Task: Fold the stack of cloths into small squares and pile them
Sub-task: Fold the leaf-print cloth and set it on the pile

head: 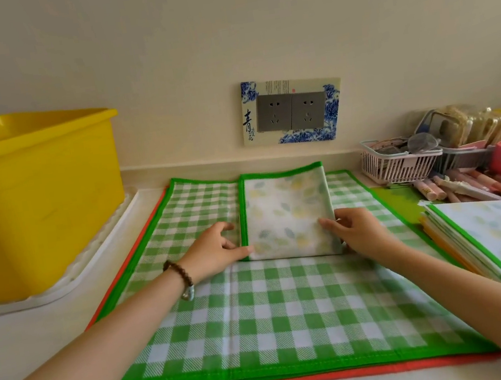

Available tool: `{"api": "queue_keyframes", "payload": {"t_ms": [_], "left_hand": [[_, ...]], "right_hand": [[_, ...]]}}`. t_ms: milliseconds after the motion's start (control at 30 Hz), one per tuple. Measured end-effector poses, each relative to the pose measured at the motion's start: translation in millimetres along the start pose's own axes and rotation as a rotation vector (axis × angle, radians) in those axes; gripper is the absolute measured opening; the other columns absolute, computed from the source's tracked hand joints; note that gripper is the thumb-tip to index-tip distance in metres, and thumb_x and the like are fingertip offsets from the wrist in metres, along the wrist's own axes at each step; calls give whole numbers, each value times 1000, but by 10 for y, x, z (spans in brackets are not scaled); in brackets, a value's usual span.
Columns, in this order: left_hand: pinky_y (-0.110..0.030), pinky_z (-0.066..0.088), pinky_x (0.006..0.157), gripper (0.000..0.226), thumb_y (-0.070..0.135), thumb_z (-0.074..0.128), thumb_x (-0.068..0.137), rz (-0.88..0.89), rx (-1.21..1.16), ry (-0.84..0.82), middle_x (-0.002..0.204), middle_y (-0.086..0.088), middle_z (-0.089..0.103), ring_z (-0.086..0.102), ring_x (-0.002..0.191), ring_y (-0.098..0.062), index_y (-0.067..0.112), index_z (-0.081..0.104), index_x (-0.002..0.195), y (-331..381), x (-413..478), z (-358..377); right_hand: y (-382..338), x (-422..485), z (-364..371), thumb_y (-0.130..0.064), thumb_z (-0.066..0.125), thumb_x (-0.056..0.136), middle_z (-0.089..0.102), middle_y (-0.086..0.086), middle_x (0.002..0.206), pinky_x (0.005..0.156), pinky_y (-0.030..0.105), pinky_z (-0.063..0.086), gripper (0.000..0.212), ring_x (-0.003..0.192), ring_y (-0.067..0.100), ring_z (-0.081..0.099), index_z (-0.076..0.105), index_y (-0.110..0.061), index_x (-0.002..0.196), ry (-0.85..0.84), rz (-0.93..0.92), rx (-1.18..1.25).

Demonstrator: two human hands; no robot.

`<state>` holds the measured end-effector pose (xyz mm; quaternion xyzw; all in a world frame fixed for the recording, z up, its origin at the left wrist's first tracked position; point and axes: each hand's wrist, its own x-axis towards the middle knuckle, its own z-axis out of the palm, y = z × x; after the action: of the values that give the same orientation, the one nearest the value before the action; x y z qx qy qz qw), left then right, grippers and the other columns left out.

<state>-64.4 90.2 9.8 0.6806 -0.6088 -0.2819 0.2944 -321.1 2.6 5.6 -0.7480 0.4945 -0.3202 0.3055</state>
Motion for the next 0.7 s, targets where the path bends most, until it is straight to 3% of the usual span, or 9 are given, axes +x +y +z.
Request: {"api": "queue_keyframes", "payload": {"t_ms": [100, 267, 333, 367, 433, 500, 567, 700], "left_hand": [[-23, 49, 70, 86, 40, 69, 80, -49, 6, -5, 92, 1, 70, 64, 81, -12, 13, 21, 146, 45, 48, 19], [-22, 45, 62, 86, 37, 66, 83, -112, 115, -33, 94, -2, 63, 58, 72, -12, 14, 14, 147, 126, 86, 21], [-26, 48, 73, 84, 45, 61, 84, -72, 252, -4, 123, -8, 54, 59, 95, -16, 18, 13, 148, 165, 80, 41], [-30, 46, 88, 81, 49, 56, 86, -16, 337, 35, 137, -7, 41, 50, 115, -19, 21, 13, 148, 176, 83, 60], [-37, 26, 110, 71, 53, 43, 92, 138, 465, 80, 151, 0, 17, 20, 138, -21, 27, 12, 149, 210, 80, 116], [-37, 6, 116, 64, 53, 33, 95, 239, 538, 41, 158, 6, -2, -1, 145, -19, 33, 7, 150, 237, 90, 182], [-37, -6, 116, 60, 52, 27, 97, 245, 607, -36, 157, 7, -12, -12, 145, -16, 36, 3, 149, 224, 132, 255], [-39, -8, 118, 60, 52, 18, 98, 174, 662, -128, 157, 6, -14, -16, 144, -13, 31, -3, 150, 149, 213, 356]], "right_hand": [[29, 59, 35, -37, 62, 88, 56, -1, 57, 45, 19, 34, 34, 50, 14, 47, 55, -14, 63, 38, 16, -100], [22, 129, 89, -43, 67, 82, 57, -2, 75, 51, 24, 36, 33, 65, 13, 51, 55, -13, 89, 110, 51, -274], [-15, 97, 106, -45, 63, 84, 54, -3, 80, 56, 29, 41, 37, 69, 15, 52, 49, -14, 98, 170, 41, -356], [-34, 78, 120, -46, 61, 85, 54, -3, 88, 60, 31, 44, 38, 74, 16, 53, 47, -15, 102, 197, 16, -391], [-74, 48, 170, -45, 56, 89, 52, -4, 106, 68, 32, 47, 36, 86, 16, 55, 48, -17, 110, 218, -72, -404], [-132, 43, 250, -42, 51, 92, 51, -3, 121, 81, 31, 46, 33, 102, 15, 55, 52, -21, 117, 177, -165, -394], [-210, 36, 346, -39, 43, 96, 47, -3, 136, 100, 31, 35, 36, 121, 16, 47, 52, -22, 127, 82, -222, -463], [-289, -7, 531, -37, 29, 101, 23, -4, 155, 116, 32, 8, 46, 144, 13, 16, 30, -23, 146, -143, -249, -583]]}}
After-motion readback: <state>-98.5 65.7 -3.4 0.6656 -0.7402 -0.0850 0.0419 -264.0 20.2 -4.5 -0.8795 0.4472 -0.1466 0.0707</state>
